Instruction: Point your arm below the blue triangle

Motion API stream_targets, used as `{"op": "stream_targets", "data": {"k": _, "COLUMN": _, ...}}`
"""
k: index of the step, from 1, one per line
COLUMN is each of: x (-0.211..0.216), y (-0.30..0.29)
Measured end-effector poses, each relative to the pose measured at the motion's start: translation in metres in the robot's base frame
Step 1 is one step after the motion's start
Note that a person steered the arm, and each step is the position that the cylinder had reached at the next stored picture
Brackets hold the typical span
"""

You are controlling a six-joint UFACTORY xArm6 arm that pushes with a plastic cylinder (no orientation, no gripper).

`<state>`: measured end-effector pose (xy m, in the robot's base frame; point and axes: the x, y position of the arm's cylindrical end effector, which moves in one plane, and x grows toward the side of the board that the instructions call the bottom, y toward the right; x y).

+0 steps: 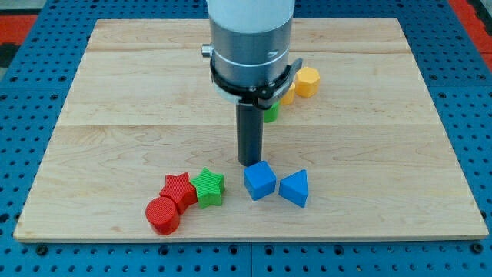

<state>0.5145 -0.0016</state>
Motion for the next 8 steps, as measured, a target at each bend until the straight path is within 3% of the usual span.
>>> {"op": "stream_targets", "data": {"k": 4, "x": -0.007, "y": 0.068}}
{"op": "stream_targets", "data": {"k": 5, "x": -0.002, "y": 0.137}}
{"op": "stream_targets", "data": {"k": 6, "x": 0.035, "y": 0.196}}
{"op": "stream_targets", "data": {"k": 7, "x": 0.101, "y": 0.187}}
{"op": "stream_targets", "data": {"k": 8, "x": 0.104, "y": 0.177}}
